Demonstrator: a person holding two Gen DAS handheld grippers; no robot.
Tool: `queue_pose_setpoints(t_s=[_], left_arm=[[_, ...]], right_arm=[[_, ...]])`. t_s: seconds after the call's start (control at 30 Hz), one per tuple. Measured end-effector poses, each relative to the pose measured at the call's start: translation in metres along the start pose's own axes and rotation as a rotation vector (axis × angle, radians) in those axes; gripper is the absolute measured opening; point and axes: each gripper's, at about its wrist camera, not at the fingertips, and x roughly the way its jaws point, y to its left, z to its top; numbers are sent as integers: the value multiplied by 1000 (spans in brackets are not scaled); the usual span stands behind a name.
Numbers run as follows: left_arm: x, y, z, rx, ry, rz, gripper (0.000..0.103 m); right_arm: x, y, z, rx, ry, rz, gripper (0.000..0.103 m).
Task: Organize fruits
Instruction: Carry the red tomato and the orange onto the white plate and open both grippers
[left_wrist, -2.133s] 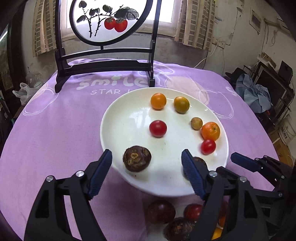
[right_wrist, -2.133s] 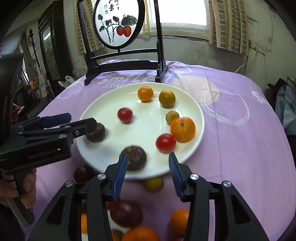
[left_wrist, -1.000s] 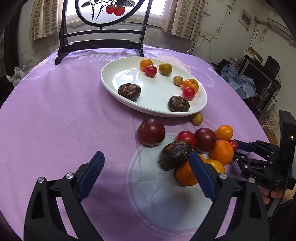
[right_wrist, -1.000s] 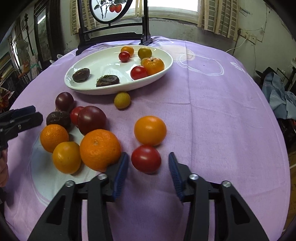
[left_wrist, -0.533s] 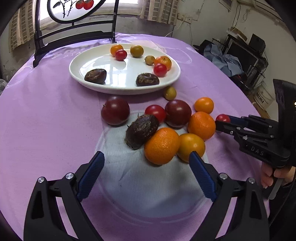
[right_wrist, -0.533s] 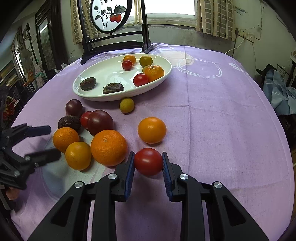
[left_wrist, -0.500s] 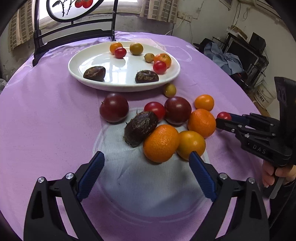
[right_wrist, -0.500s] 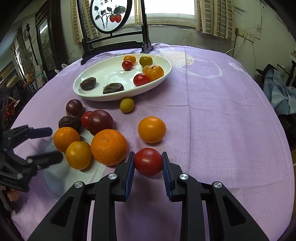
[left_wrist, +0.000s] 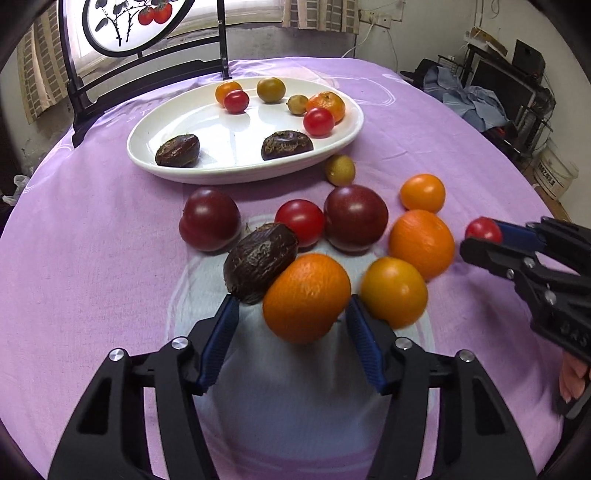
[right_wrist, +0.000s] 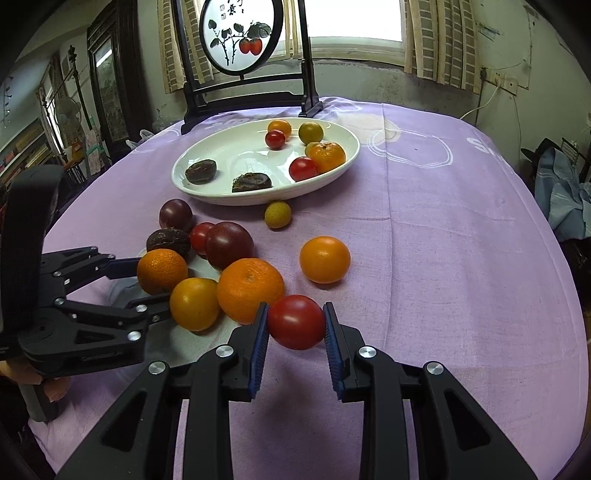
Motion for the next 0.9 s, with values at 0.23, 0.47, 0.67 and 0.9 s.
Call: queue_pose_setpoints(t_s=[0.23, 0.47, 0.67, 0.9], left_arm=[[-3, 0, 2, 9, -22, -12, 39], [-30, 14, -6, -18, -55, -60, 38], [-58, 37, 14, -31, -120, -72, 38], [-51, 62, 69, -88, -160, -55, 38]], right_arm=[[2, -2, -1, -1, 0, -26, 29], [-6, -5, 1, 11, -53, -30, 29], [-16, 1, 13, 16, -100, -23, 29], [-16, 25, 60, -71, -132, -33, 29]])
